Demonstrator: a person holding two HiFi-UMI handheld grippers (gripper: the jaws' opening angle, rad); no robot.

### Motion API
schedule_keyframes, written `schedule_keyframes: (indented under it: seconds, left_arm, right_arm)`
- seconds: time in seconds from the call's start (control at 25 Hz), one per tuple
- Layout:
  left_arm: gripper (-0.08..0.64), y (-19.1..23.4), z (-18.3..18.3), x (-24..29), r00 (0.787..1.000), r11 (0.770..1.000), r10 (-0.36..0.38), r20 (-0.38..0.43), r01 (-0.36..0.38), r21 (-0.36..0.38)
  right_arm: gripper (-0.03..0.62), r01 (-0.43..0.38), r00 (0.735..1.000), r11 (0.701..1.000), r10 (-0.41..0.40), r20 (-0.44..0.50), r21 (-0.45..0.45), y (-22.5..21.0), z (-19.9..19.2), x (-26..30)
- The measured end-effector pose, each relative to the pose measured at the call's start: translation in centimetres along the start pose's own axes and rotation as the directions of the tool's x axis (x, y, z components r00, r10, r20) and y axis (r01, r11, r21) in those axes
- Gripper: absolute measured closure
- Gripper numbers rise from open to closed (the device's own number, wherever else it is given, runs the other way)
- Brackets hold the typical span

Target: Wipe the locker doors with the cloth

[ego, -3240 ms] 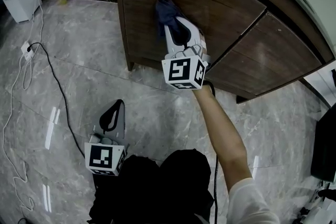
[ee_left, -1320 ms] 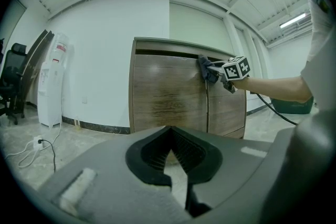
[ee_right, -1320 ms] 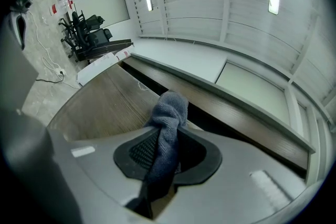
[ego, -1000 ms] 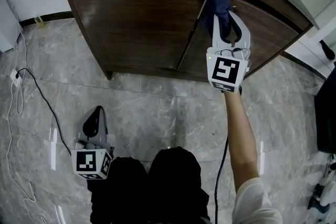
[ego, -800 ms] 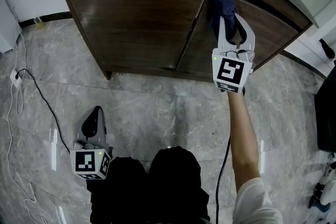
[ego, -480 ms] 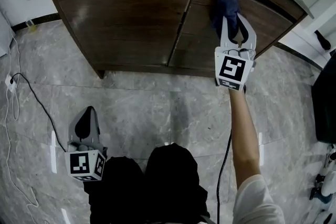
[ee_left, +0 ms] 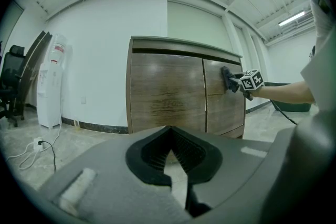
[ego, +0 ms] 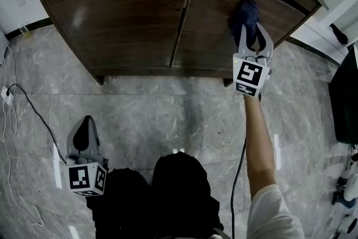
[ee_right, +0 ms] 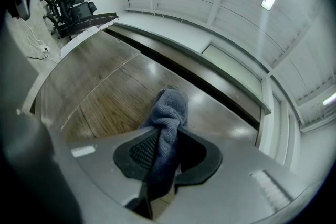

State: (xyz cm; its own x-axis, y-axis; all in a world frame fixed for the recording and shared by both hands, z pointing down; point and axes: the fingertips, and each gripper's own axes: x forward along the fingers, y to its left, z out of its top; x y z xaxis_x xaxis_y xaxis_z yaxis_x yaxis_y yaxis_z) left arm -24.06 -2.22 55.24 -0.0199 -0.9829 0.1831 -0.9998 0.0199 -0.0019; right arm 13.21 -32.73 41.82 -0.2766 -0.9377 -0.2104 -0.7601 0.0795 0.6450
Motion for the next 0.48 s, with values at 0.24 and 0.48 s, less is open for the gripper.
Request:
schedule_keyframes:
  seconds: [0.24,0.48]
  left_arm:
    - [0.56,-0.1,0.0,0.0,1.0,1.0,0.003,-0.001,-0.003,0.005]
    - [0.56,-0.3,0.0,0.0,1.0,1.0,0.003,0.001,-0.003,0.007]
  right_arm:
    - [0.515,0.015,0.997,0.998,-0.011,-0.075,0.062,-0.2,-4.4,-0.7]
    - [0.515,0.021,0.992,0.992,-0.005,-0.125,0.123,0.4,-7.5,-1.5]
